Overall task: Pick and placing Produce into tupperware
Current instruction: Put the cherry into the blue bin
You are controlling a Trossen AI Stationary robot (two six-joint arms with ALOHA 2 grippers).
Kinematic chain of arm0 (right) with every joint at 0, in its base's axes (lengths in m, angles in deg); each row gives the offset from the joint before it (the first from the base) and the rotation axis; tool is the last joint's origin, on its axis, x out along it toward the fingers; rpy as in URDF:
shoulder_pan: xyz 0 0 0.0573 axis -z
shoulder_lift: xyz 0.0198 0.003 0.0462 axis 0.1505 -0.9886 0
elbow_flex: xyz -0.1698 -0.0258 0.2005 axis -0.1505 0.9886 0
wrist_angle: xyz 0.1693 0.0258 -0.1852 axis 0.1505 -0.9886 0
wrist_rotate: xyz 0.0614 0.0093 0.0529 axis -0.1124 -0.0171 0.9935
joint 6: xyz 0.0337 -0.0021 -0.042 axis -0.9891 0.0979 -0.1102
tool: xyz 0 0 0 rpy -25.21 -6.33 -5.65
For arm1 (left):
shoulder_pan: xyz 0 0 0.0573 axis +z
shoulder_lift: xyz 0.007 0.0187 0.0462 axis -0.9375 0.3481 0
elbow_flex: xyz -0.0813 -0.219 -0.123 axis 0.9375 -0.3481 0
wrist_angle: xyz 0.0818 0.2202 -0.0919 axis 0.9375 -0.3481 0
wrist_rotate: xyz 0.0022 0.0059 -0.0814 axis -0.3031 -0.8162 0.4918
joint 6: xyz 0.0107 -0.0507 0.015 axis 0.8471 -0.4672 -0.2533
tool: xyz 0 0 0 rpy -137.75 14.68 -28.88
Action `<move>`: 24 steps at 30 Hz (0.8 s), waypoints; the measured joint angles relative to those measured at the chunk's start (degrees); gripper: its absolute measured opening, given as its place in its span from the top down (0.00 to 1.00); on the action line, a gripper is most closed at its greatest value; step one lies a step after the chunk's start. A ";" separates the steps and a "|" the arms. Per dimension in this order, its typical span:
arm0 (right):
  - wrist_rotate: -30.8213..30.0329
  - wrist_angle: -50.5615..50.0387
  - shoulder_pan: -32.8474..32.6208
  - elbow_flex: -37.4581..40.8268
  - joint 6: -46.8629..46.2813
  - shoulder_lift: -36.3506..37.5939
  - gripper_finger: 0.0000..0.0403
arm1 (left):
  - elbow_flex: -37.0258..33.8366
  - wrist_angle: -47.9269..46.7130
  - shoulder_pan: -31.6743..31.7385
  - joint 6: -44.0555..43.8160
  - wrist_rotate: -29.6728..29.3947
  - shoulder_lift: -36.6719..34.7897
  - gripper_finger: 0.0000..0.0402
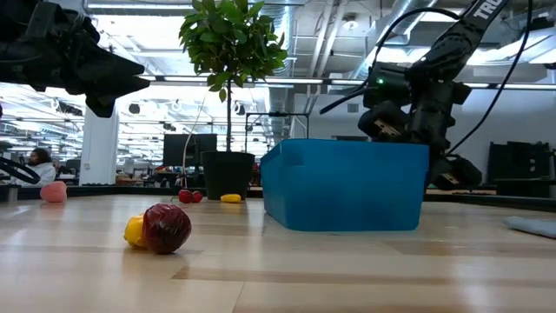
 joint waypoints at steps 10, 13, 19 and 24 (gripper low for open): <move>0.75 1.52 0.00 -1.65 3.83 2.97 0.93 | 0.01 -0.01 0.00 -0.07 0.03 0.00 0.65; -0.35 1.18 0.22 -1.83 5.24 5.56 0.94 | 0.01 -0.01 0.01 -0.08 0.00 0.00 0.65; -3.06 -0.17 0.50 -1.94 7.59 12.43 0.94 | 0.01 0.01 0.02 -0.08 -0.06 0.00 0.65; -5.71 -0.04 -0.19 -1.94 15.80 18.94 0.94 | 0.01 -0.01 0.01 -0.08 0.00 0.00 0.65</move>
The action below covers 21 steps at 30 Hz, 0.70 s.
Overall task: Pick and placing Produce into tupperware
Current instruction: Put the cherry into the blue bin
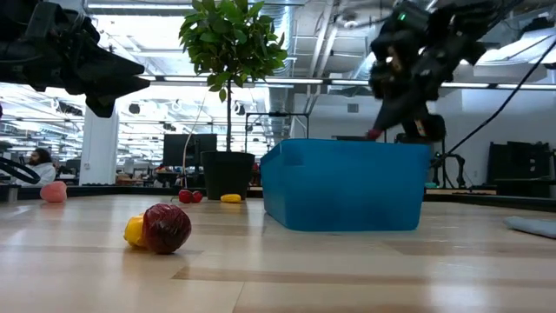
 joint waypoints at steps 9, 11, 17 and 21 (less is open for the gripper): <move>-8.29 7.02 -5.00 0.00 13.71 13.27 0.94 | -0.01 0.03 0.01 -0.02 -0.26 0.00 0.65; -8.28 7.67 -5.97 0.00 15.35 16.00 0.94 | 0.00 0.03 0.01 -0.02 -0.26 0.00 0.65; -8.29 6.79 -10.71 -0.02 23.96 22.93 0.94 | 0.00 0.04 0.01 -0.04 -0.30 0.00 0.65; -9.53 6.96 -13.12 0.11 27.70 26.93 0.94 | -0.02 0.07 0.00 -0.04 -0.33 -0.02 0.65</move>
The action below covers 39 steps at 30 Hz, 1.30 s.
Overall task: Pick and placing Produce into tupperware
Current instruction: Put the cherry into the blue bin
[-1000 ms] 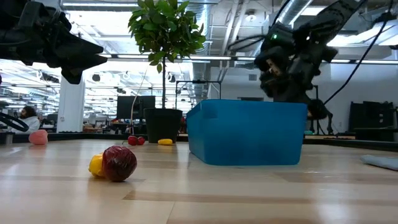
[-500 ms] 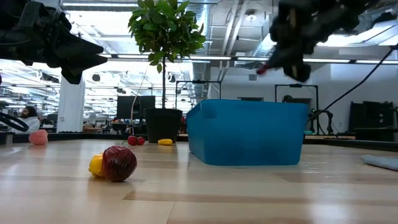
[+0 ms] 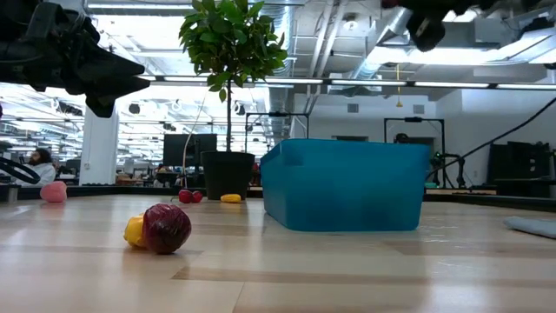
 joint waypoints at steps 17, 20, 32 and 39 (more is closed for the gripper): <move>-1.36 7.22 -2.43 17.91 0.76 26.38 0.94 | 0.00 0.02 0.00 0.43 -0.16 0.02 0.65; -1.43 7.18 -2.37 21.63 -0.63 31.94 0.94 | 0.02 0.02 0.02 0.17 -0.15 0.01 0.65; -0.88 5.50 -3.62 27.75 3.69 43.43 0.95 | 0.01 0.02 0.01 0.17 -0.14 0.02 0.65; -0.70 2.28 -3.63 27.88 7.05 42.83 0.95 | 0.00 0.04 0.00 0.19 -0.13 0.01 0.65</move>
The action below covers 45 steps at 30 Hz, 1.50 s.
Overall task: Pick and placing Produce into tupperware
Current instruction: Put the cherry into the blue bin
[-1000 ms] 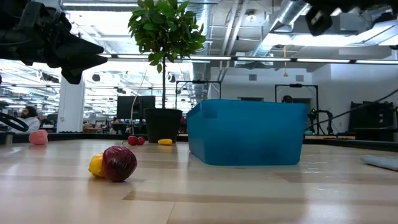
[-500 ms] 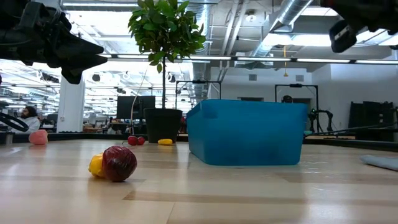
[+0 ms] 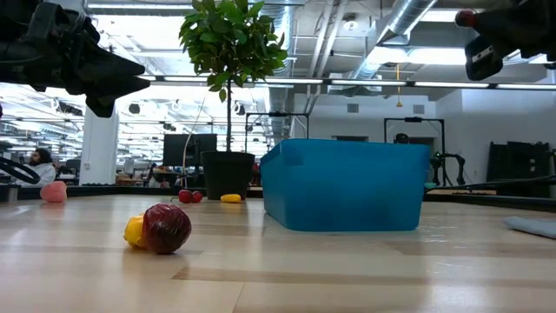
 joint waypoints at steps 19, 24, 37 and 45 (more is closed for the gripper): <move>1.73 9.27 0.02 5.81 0.57 0.01 0.97 | 0.00 0.00 0.02 0.02 0.02 -0.01 0.65; 0.71 16.25 0.15 9.26 -16.07 0.01 0.93 | 0.00 -0.02 0.00 0.10 0.02 0.00 0.65; -8.07 20.31 0.13 11.67 -56.89 0.01 0.93 | 0.02 0.00 0.00 0.00 0.02 0.00 0.65; -14.00 19.81 0.17 11.67 -77.66 0.01 0.97 | 0.00 0.00 0.02 0.20 0.02 -0.01 0.65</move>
